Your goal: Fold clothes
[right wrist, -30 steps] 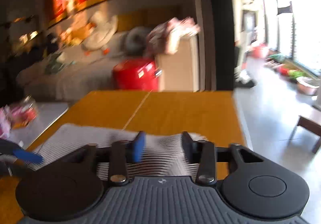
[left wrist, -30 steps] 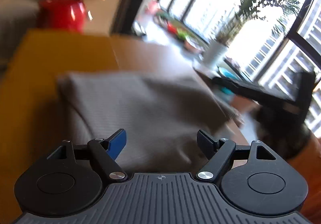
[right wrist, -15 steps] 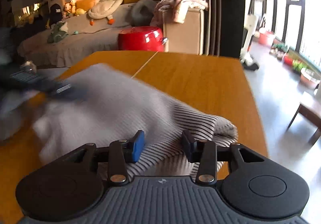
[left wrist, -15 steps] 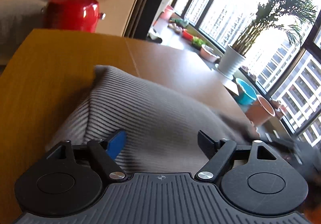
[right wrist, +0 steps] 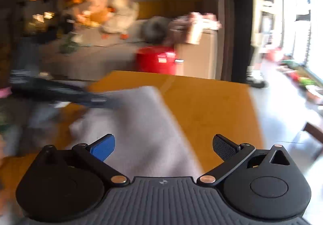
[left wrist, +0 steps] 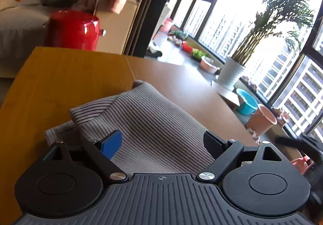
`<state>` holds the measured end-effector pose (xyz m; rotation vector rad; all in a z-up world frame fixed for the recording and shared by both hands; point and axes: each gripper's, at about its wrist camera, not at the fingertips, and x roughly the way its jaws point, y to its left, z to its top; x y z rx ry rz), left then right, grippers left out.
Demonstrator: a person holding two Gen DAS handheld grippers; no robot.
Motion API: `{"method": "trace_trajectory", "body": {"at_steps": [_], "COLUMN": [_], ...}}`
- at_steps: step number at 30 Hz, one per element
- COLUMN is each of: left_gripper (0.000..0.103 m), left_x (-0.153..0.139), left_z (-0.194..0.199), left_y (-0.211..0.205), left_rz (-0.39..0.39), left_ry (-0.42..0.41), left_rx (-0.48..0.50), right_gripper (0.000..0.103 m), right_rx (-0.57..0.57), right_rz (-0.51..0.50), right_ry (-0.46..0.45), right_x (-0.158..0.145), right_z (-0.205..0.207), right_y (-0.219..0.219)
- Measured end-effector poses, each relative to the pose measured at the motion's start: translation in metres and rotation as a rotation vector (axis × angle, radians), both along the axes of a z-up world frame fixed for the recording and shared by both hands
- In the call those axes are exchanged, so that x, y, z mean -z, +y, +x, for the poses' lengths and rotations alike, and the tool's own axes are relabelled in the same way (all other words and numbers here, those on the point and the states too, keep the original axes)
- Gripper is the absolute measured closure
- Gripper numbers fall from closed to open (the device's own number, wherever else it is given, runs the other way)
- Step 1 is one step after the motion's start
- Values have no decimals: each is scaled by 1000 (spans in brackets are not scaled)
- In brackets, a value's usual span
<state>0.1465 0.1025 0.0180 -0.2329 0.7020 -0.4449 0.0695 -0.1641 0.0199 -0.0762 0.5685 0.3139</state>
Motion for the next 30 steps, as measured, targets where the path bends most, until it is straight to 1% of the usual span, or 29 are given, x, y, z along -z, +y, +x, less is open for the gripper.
{"method": "trace_trajectory", "body": {"at_steps": [1, 4, 6, 8, 11, 13, 18, 20, 24, 28, 30], "left_gripper": [14, 22, 24, 27, 31, 31, 31, 31, 34, 33, 30], "left_x": [0, 4, 8, 13, 19, 22, 26, 27, 26, 22, 16], "left_z": [-4, -16, -21, -23, -19, -14, -1, 3, 6, 2, -4], "left_y": [0, -4, -9, -13, -18, -23, -32, -36, -37, -35, -32], "left_rz": [1, 7, 29, 49, 62, 67, 47, 42, 37, 35, 37], "left_ry": [3, 38, 60, 68, 56, 41, -1, -11, -11, -10, -12], "left_rx": [13, 73, 90, 100, 113, 120, 149, 158, 142, 114, 95], "right_gripper": [0, 0, 0, 0, 0, 0, 0, 0, 0, 0, 0], "right_rx": [17, 41, 50, 64, 76, 91, 155, 175, 209, 192, 175], "right_rz": [-19, -81, -121, -108, -84, -62, 56, 96, 118, 114, 113], "right_ry": [14, 76, 99, 92, 113, 127, 189, 194, 166, 189, 205], "right_x": [6, 28, 43, 50, 50, 51, 55, 58, 63, 62, 60], "right_z": [5, 12, 10, 6, 8, 9, -6, -14, -24, -20, -14], "right_y": [-1, 3, 7, 6, 1, -2, -16, -19, -18, -19, -19]}}
